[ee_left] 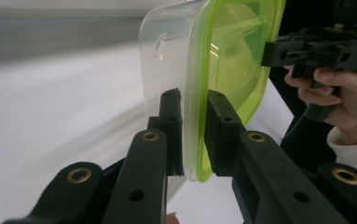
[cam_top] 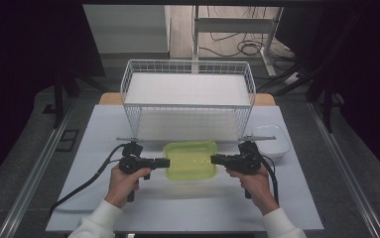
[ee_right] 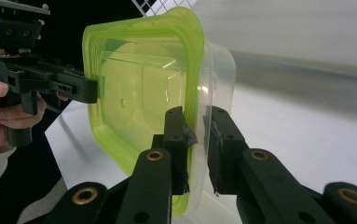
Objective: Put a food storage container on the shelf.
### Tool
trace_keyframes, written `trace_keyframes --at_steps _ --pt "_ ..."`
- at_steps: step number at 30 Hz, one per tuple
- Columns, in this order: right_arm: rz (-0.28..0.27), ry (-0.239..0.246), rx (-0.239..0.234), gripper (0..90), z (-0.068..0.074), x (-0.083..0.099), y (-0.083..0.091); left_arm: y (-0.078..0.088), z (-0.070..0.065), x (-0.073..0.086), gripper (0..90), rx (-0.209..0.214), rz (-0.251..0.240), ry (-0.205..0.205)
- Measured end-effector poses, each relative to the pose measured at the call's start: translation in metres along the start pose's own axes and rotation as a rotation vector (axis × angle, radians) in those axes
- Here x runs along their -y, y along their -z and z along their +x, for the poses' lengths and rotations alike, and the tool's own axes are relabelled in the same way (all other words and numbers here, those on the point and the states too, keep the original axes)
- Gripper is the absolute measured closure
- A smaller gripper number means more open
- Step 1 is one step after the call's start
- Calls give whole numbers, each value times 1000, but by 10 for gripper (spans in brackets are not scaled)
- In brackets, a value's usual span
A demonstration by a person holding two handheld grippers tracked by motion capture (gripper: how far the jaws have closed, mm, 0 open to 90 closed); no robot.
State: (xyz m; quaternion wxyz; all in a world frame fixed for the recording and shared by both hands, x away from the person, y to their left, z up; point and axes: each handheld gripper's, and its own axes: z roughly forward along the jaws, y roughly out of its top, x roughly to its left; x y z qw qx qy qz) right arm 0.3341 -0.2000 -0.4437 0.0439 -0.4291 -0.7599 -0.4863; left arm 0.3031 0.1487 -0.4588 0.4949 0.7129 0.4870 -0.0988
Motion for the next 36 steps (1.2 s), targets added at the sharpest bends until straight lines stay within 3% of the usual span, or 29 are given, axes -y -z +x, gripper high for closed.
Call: trace_keyframes --at_steps 2,5,11,27,36 --pt "-12 18 0 783 4 -2 5 2 -2 -1 785 14 -13 2" --pt "-25 58 0 778 12 -6 11 5 -6 -3 790 2 -16 -17" --pt "-51 94 4 778 21 -12 19 12 -14 -7 792 1 -43 -31" --pt "-67 115 -18 776 26 -20 19 23 -16 -13 793 3 -70 -29" --pt "-70 122 -16 777 28 -29 19 29 -20 -23 791 -4 -83 -50"
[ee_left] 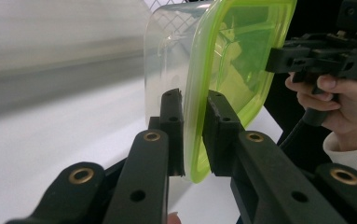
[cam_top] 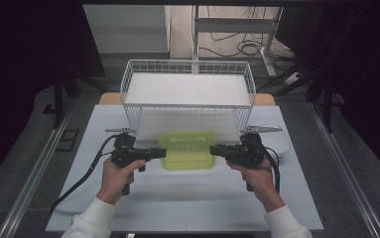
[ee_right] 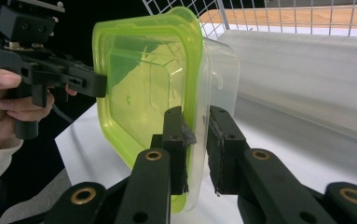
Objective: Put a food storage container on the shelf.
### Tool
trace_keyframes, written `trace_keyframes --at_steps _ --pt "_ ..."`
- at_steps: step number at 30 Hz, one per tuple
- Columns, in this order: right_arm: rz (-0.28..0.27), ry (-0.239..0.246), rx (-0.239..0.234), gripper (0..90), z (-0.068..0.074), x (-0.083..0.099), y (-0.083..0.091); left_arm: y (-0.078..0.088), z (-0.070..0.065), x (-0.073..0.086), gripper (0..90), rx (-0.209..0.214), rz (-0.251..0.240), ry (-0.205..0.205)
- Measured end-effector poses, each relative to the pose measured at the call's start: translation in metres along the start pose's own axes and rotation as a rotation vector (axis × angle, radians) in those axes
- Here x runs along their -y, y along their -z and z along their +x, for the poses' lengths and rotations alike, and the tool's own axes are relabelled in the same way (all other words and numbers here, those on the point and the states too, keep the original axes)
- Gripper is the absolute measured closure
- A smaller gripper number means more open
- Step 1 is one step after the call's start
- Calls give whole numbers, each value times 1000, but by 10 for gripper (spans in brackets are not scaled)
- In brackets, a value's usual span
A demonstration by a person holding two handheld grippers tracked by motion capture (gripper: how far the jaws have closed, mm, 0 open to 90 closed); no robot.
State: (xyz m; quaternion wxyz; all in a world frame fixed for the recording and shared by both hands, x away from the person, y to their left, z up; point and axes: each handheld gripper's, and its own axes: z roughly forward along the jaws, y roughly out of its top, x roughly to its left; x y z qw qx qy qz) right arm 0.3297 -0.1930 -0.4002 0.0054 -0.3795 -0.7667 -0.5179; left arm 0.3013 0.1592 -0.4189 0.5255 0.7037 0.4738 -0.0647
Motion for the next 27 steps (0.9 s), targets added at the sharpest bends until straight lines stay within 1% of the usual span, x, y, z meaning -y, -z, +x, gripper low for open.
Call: trace_keyframes --at_steps 1,4,5,6,8,11,14,18,20,22,27 --pt "-1 1 0 777 0 -1 0 0 0 -1 791 0 0 -3" --pt "-6 4 2 776 0 -6 1 1 1 -7 791 11 -6 5" --pt "-12 8 -2 776 1 -11 2 1 1 -8 792 12 -8 6" --pt "-12 8 -2 776 1 -11 2 2 0 -11 792 8 -12 1" --pt "-18 15 0 776 2 -17 4 4 -5 -17 793 1 -20 -14" --pt "-36 29 -2 775 5 -28 9 8 -10 -27 793 5 -34 -18" --pt "-47 41 -1 775 8 -37 13 12 -14 -36 792 2 -40 -38" --pt "-57 51 4 775 10 -46 16 13 -17 -44 793 0 -44 -46" --pt "-62 59 8 775 10 -50 18 14 -17 -49 793 10 -49 -42" --pt "-67 63 8 775 11 -55 19 14 -18 -52 793 7 -51 -44" --pt "-72 68 11 775 9 -65 20 16 -21 -65 794 -14 -58 -73"
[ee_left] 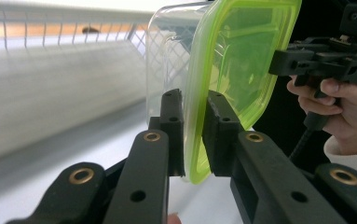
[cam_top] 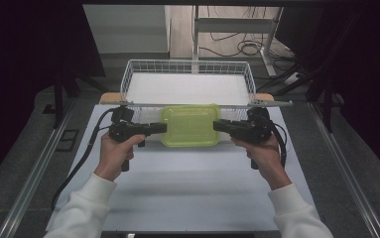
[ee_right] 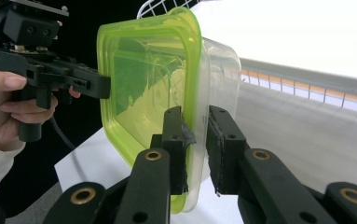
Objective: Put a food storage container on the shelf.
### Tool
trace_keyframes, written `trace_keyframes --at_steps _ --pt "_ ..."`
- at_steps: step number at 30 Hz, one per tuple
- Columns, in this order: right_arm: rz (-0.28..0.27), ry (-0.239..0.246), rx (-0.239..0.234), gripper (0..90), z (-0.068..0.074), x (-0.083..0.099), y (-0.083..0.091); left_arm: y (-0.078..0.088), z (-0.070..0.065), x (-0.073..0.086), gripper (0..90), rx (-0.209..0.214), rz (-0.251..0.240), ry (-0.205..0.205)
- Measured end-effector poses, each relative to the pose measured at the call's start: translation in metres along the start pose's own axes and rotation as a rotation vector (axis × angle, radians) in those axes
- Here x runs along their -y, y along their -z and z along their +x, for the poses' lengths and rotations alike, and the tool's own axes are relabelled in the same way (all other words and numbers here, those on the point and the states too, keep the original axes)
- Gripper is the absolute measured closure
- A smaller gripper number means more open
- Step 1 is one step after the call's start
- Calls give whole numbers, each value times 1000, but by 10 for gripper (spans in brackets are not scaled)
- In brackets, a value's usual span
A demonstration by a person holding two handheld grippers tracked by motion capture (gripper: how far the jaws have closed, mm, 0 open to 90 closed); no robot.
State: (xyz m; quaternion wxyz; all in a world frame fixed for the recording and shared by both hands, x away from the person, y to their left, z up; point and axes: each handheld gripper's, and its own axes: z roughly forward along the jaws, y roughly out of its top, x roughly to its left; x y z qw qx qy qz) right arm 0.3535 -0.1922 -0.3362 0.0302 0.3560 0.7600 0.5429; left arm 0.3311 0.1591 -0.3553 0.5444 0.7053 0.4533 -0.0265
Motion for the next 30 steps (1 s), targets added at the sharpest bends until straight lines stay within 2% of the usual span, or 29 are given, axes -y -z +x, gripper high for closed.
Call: trace_keyframes --at_steps 3,8,12,16,30 --pt "-2 8 12 775 -2 -6 -1 0 0 -7 794 -4 -3 -13" --pt "-13 11 6 775 -5 -15 -1 -2 4 -17 793 15 -8 -7" --pt "-10 17 18 775 -8 -22 -2 -4 4 -27 793 7 -1 -17" --pt "-20 3 13 776 -14 -28 -2 -5 4 -39 793 -3 8 -35" --pt "-40 -19 -4 778 -32 -60 -9 -9 11 -76 792 -10 7 -42"
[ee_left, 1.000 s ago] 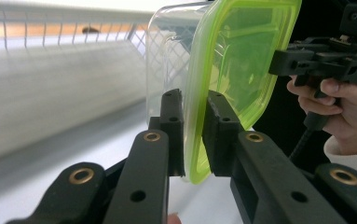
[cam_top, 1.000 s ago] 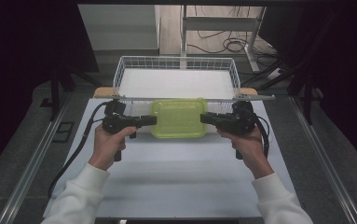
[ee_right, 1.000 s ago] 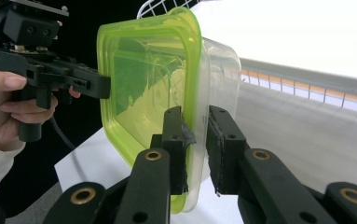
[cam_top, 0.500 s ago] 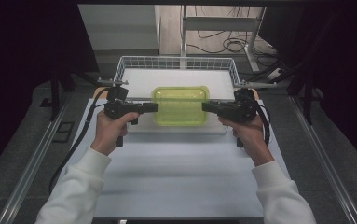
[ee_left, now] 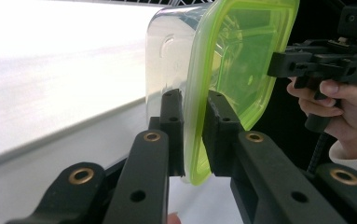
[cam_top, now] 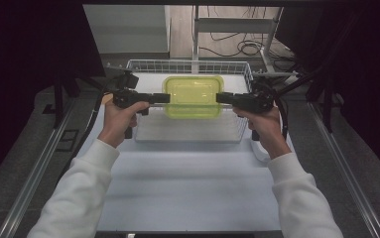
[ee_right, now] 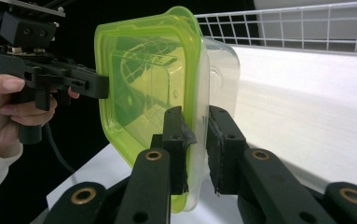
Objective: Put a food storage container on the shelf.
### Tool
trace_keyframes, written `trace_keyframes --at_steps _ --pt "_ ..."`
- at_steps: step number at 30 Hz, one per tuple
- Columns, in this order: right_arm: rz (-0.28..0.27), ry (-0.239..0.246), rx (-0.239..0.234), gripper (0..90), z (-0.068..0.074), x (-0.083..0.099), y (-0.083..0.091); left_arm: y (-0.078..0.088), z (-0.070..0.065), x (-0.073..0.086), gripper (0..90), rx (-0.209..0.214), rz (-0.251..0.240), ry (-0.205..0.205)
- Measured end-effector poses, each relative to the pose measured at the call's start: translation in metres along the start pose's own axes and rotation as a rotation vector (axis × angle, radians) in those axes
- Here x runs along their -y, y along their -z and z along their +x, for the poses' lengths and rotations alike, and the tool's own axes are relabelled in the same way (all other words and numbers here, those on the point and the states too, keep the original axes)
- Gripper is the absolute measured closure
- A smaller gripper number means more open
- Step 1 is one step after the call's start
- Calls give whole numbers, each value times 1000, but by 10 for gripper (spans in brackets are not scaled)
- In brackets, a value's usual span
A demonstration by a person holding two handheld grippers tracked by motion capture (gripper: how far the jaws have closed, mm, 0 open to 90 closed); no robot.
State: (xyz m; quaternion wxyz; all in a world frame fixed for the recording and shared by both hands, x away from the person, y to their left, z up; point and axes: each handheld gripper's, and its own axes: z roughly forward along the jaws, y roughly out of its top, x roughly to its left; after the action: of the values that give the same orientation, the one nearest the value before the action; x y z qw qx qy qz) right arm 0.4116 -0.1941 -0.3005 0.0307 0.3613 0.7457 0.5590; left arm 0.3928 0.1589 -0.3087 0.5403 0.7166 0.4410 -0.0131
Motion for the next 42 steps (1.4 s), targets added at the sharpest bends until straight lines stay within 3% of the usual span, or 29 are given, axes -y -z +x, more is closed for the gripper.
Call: trace_keyframes --at_steps 13,28,34,37,42 --pt "8 -41 1 778 -22 -26 -17 -12 22 -31 793 9 10 35" --pt "84 -156 25 781 -57 -33 -45 -38 58 -44 795 1 91 111" --pt "93 -186 44 787 -64 -37 -54 -42 69 -50 791 15 92 162" --pt "98 -221 73 785 -64 -40 -58 -43 73 -54 789 19 98 183" --pt "99 -336 114 775 -67 -45 -65 -48 81 -58 784 21 97 246"
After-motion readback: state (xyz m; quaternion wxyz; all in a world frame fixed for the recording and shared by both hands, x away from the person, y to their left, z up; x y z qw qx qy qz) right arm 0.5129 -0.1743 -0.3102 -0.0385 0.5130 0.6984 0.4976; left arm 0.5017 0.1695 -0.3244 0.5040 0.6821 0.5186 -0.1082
